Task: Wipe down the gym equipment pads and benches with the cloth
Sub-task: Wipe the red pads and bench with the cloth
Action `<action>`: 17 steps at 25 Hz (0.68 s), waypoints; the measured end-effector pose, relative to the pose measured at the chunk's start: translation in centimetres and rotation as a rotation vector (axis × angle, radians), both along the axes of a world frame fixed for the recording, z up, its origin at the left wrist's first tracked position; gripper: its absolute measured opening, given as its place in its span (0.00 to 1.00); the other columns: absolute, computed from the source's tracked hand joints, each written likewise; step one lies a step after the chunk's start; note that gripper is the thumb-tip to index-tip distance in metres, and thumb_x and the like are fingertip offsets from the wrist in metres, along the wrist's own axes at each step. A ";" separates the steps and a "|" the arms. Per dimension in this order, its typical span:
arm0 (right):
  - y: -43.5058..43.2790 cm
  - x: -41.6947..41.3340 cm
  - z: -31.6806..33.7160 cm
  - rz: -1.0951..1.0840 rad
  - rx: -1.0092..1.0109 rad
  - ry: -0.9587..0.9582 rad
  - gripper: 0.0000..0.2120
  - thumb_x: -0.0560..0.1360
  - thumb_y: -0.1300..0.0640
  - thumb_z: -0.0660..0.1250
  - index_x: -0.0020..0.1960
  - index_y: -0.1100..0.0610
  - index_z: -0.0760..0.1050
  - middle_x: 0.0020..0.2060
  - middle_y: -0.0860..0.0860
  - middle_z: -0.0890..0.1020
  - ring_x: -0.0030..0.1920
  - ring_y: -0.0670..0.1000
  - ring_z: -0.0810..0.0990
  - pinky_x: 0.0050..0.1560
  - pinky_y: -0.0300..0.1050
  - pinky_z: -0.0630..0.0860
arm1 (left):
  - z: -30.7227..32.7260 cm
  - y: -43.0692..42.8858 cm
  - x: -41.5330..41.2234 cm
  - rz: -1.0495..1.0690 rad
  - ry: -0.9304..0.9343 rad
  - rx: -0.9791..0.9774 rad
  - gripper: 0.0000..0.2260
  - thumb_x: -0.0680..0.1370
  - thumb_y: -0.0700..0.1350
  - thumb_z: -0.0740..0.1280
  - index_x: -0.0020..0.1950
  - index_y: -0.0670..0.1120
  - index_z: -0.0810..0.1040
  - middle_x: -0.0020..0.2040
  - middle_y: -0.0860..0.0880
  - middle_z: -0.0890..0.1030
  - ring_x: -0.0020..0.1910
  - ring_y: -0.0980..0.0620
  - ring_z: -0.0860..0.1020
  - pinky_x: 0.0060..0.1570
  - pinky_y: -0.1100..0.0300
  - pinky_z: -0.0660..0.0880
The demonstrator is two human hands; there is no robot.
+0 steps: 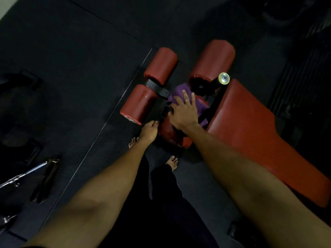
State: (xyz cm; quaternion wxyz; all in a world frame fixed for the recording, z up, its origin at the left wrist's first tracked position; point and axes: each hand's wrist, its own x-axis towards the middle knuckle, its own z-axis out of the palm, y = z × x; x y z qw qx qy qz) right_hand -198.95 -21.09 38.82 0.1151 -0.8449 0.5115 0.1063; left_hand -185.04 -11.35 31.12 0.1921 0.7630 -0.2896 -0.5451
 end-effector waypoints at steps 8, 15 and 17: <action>6.6 0.4 1.3 0.045 0.145 -0.104 0.23 0.79 0.51 0.65 0.73 0.50 0.74 0.78 0.52 0.66 0.82 0.59 0.50 0.80 0.60 0.36 | 1.9 1.4 2.1 0.011 -0.045 0.050 0.16 0.84 0.50 0.60 0.63 0.43 0.80 0.62 0.39 0.81 0.61 0.39 0.78 0.62 0.49 0.74; 7.3 2.6 2.9 -0.184 0.309 -0.443 0.24 0.73 0.68 0.68 0.68 0.54 0.78 0.71 0.54 0.75 0.78 0.60 0.61 0.79 0.57 0.45 | 6.1 -0.8 5.3 -0.006 -0.066 -0.023 0.15 0.84 0.51 0.61 0.63 0.46 0.81 0.58 0.42 0.82 0.56 0.42 0.80 0.62 0.50 0.75; 7.3 3.8 3.0 -0.326 0.310 -0.548 0.24 0.71 0.70 0.67 0.65 0.57 0.79 0.67 0.56 0.78 0.75 0.61 0.67 0.79 0.57 0.50 | 6.3 -1.5 6.4 -0.027 -0.081 -0.026 0.15 0.84 0.50 0.60 0.63 0.44 0.81 0.55 0.43 0.82 0.52 0.43 0.79 0.55 0.53 0.76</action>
